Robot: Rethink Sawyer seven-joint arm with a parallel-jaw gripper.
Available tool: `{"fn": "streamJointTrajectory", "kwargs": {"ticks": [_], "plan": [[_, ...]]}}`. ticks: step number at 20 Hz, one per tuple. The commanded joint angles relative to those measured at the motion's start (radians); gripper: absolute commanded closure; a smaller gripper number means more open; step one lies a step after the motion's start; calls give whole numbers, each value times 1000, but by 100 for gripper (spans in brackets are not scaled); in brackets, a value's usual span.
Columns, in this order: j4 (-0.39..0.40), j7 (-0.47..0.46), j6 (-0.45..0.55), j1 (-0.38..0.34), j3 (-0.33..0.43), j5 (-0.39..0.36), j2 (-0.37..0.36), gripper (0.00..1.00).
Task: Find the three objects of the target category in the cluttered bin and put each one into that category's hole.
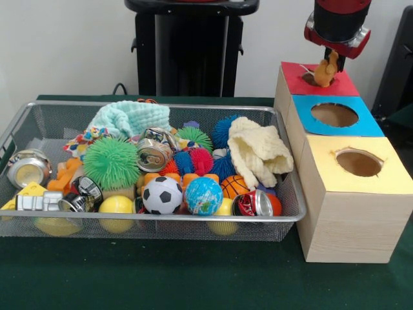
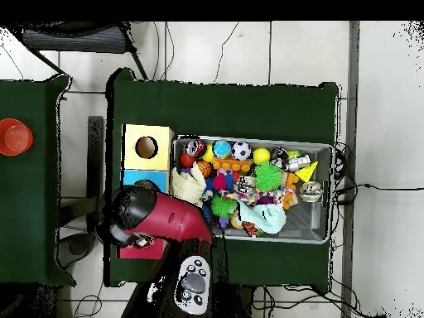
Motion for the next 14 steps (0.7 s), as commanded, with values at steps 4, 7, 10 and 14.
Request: {"fn": "streamJointTrajectory", "kwargs": {"ticks": [4,7,10,14], "plan": [[3,105,33,-11,45,-79,-8,100],[15,108,38,-17,47,-83,-10,100],[39,116,55,-18,56,-74,-18,100],[58,118,52,-15,67,-64,-23,100]]}}
